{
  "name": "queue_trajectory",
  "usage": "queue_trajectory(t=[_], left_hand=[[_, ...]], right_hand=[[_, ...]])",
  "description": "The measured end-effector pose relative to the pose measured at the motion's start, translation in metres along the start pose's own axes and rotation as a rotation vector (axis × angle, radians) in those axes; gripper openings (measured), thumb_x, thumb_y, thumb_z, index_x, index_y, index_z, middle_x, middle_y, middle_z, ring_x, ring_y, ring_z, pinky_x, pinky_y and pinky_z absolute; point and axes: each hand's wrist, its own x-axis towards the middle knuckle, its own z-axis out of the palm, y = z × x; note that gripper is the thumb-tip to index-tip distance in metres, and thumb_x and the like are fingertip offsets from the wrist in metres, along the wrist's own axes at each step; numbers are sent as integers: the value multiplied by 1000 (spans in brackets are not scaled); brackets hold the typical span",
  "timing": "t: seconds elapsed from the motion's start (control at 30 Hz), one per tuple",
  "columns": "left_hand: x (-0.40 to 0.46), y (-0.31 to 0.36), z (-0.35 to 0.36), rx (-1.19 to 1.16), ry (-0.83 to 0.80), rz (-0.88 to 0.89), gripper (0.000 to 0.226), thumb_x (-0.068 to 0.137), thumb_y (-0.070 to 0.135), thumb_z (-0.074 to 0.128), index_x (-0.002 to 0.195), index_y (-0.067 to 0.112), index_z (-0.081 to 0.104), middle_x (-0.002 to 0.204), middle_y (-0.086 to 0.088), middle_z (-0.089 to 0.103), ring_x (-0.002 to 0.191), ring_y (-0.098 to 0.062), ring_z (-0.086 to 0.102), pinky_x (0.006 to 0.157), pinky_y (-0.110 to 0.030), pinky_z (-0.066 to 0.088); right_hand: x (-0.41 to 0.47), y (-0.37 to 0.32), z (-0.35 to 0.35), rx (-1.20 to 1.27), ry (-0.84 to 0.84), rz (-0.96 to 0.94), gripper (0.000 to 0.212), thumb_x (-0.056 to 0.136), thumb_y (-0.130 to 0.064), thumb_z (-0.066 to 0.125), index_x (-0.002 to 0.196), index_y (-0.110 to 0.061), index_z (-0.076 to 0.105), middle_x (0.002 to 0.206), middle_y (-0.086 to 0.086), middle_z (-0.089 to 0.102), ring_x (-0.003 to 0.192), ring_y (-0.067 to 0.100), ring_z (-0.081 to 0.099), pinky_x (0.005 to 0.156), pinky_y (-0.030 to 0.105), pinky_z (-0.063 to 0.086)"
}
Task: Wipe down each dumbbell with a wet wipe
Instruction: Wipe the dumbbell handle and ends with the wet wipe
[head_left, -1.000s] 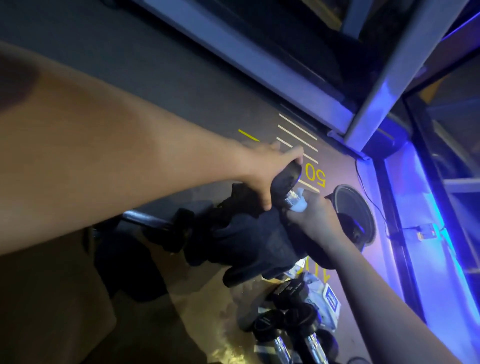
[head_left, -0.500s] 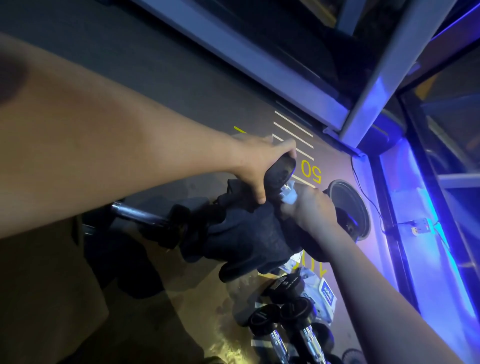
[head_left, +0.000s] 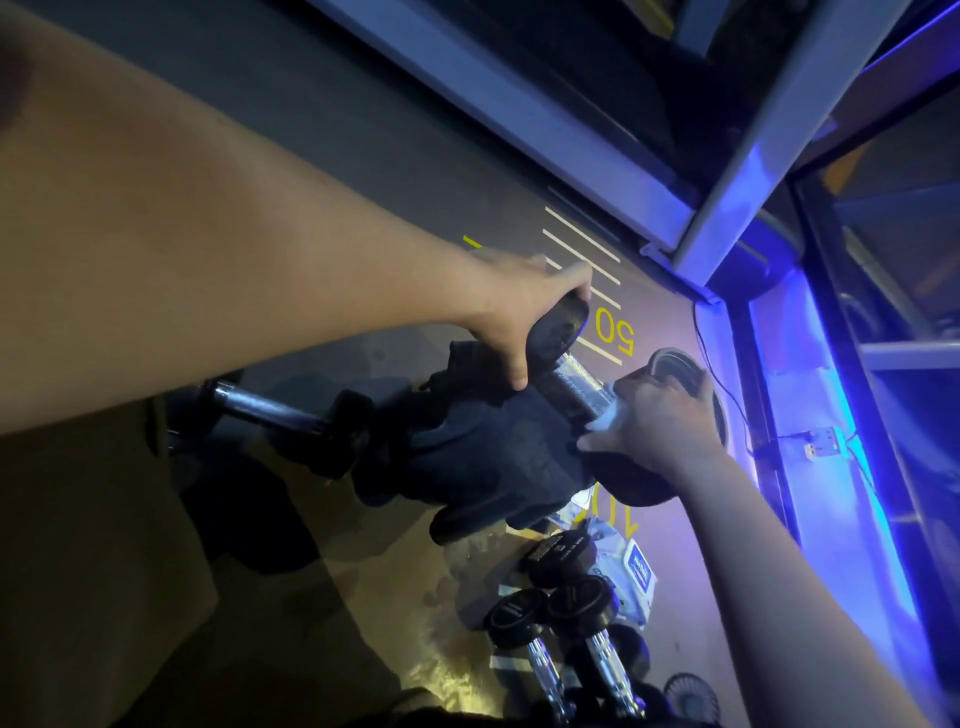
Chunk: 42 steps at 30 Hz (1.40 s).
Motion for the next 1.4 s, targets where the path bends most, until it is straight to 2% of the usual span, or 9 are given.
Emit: queue_trajectory(t=[0.1,0.23,0.33,0.4,0.6,0.8,0.97,1.1,1.4], left_hand=[[-1,1,1,-8,6,6,105,53,44,95,135,36,29,124,-1,46,95,-27,59,72,-37,48],[-2,2,1,-1,5,17,105,54,43,95,135,33,30,126,-3,47,100,-29,59,80,-41,52],[-1,2,1,-13,4,22,105,54,43,96,135,33,30,126,-4,46,100,-28,58,76,-38,49],[0,2,2,-18,9,25,105,55,42,95,136,33,30,127,-5,46,100,-28,57,74,-37,46],[1,-1,8,-8,23,31,105,51,44,95,129,39,26,130,-4,46,105,-31,62,83,-46,55],[4,-2,7,-16,10,14,106,48,47,94,127,43,24,133,-1,47,106,-29,63,84,-45,55],[3,-1,8,-2,21,9,104,48,48,94,125,45,23,131,0,48,105,-29,62,83,-45,55],[1,-1,8,14,28,14,104,49,47,94,127,44,24,132,0,48,105,-29,62,84,-45,54],[0,-1,8,12,19,12,104,48,48,94,125,44,25,129,-1,46,101,-32,64,81,-48,56]], right_hand=[[-6,16,-10,291,5,-45,88,57,-78,72,130,-32,56,122,-8,62,129,21,48,115,52,13],[-11,33,-15,656,158,-92,56,69,-48,83,120,-32,66,99,-10,65,110,24,56,97,18,20],[0,32,-3,653,90,-148,27,70,-49,82,94,-47,71,82,-22,64,98,30,57,99,40,41],[7,31,-2,637,-32,-170,18,74,-44,82,79,-54,67,77,-20,67,94,31,60,90,40,48],[21,42,-5,856,-146,-150,29,89,-53,61,101,-29,72,86,-2,73,84,17,64,84,29,47],[42,29,-1,706,-193,-91,34,101,-47,45,111,-23,66,92,0,62,90,20,56,86,29,40],[38,28,-4,658,-249,-112,22,97,-23,50,91,-26,71,98,-2,69,94,19,60,88,29,45],[39,27,-5,562,-264,-137,38,85,-2,49,72,-33,66,92,2,70,89,21,62,84,30,49],[45,27,4,325,-268,-222,30,77,-7,50,87,-22,74,95,0,72,89,22,65,85,38,54]])
